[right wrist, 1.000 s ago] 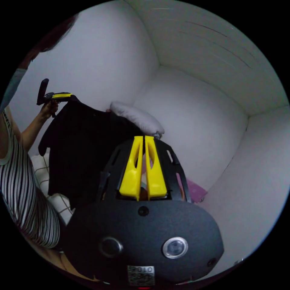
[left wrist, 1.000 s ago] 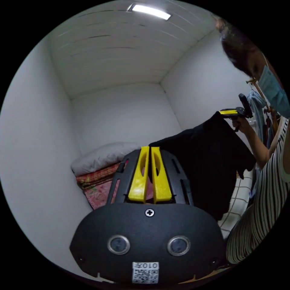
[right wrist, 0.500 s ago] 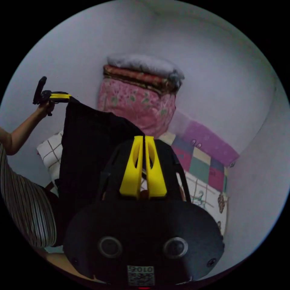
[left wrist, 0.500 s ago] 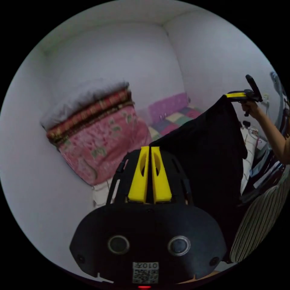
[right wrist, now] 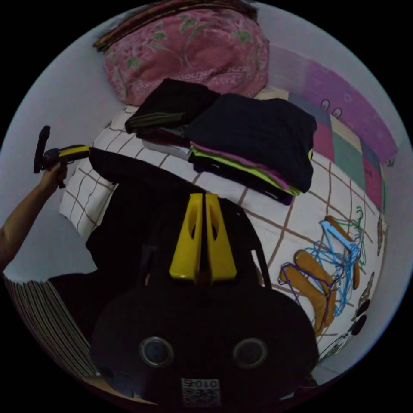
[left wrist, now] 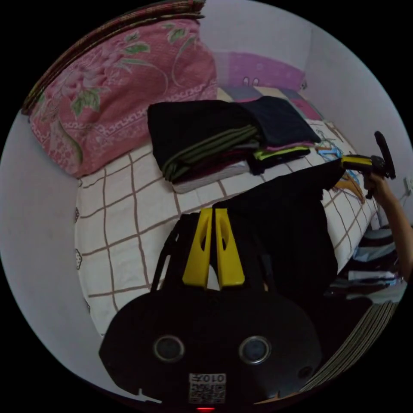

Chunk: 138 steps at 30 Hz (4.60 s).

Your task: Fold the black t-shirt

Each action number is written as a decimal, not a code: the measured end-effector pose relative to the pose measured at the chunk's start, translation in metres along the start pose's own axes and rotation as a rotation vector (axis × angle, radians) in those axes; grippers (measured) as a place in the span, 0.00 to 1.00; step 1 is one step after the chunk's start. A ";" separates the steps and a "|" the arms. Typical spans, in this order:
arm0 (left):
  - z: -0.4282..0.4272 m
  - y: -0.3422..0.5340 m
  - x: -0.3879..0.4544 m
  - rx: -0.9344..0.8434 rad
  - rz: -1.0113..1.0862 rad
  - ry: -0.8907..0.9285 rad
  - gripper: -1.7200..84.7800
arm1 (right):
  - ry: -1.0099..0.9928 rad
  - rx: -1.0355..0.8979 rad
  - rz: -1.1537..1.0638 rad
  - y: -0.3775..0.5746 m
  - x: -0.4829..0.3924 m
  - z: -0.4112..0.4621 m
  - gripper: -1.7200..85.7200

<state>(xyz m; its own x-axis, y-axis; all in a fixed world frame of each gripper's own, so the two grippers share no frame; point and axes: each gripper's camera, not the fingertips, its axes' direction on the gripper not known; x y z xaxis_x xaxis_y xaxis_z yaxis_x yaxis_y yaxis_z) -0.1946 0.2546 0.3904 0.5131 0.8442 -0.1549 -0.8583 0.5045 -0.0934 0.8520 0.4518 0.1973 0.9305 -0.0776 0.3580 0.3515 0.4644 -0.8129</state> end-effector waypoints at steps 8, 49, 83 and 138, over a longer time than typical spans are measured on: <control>0.018 -0.041 -0.039 0.088 -0.128 -0.106 0.07 | 0.095 0.137 0.139 -0.059 0.080 0.043 0.16; 0.156 0.034 -0.191 -0.255 -0.181 0.382 0.02 | -0.059 -0.305 0.195 -0.101 0.240 0.276 0.06; 0.132 0.100 -0.246 -0.399 -0.397 0.384 0.02 | -0.184 -0.581 0.141 -0.200 0.197 0.318 0.05; 0.244 -0.122 -0.427 -0.152 -0.300 0.509 0.02 | -0.183 -0.433 -0.649 -0.949 -0.385 0.419 0.15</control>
<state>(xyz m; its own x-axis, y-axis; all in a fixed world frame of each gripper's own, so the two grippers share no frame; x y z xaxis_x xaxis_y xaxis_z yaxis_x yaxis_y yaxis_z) -0.3090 -0.1235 0.7085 0.7003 0.4581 -0.5475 -0.6861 0.6438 -0.3388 0.1173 0.4105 1.0234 0.5078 -0.0517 0.8599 0.8607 -0.0104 -0.5089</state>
